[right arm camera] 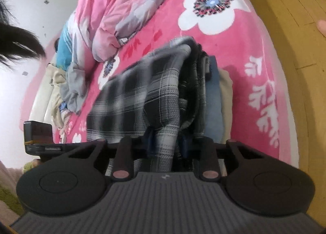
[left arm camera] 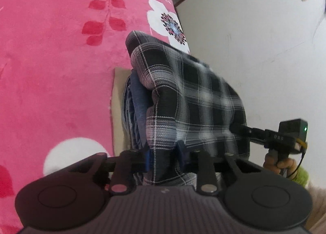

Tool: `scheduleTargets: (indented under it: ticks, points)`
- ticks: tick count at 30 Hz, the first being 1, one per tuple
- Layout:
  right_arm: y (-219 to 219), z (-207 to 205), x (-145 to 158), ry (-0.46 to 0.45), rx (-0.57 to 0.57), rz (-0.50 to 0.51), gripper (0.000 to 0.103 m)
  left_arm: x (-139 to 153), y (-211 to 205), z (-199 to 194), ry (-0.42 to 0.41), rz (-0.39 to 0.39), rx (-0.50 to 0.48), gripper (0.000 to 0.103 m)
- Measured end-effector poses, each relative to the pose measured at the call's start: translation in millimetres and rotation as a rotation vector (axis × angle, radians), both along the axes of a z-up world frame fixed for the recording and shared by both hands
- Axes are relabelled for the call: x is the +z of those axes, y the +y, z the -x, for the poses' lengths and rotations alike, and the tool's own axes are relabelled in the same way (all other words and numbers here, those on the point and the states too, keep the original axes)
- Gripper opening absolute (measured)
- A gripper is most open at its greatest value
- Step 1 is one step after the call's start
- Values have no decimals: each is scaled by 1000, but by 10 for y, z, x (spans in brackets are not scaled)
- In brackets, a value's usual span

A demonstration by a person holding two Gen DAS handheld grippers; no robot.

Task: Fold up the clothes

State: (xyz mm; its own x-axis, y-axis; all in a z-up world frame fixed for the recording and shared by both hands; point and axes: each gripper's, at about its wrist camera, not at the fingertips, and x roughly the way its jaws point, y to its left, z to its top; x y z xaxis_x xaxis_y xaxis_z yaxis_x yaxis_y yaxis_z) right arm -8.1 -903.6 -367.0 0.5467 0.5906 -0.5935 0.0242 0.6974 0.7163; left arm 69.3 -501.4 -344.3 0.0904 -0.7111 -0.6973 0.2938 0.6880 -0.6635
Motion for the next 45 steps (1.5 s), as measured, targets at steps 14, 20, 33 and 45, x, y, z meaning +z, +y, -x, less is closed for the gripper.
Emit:
scheduleTargets:
  ticks: [14, 20, 33, 45]
  points:
    - [-213, -42, 36, 81, -37, 25, 37, -60, 40, 46, 55, -14, 25, 47]
    - [46, 250, 707, -47, -46, 285, 38, 360, 308, 166, -94, -91, 74, 51]
    - [1029, 63, 905, -98, 341, 720, 25, 362, -339, 611, -315, -203, -241, 47]
    - [856, -903, 550, -55, 79, 638, 24, 531, -320, 512, -312, -251, -169, 48]
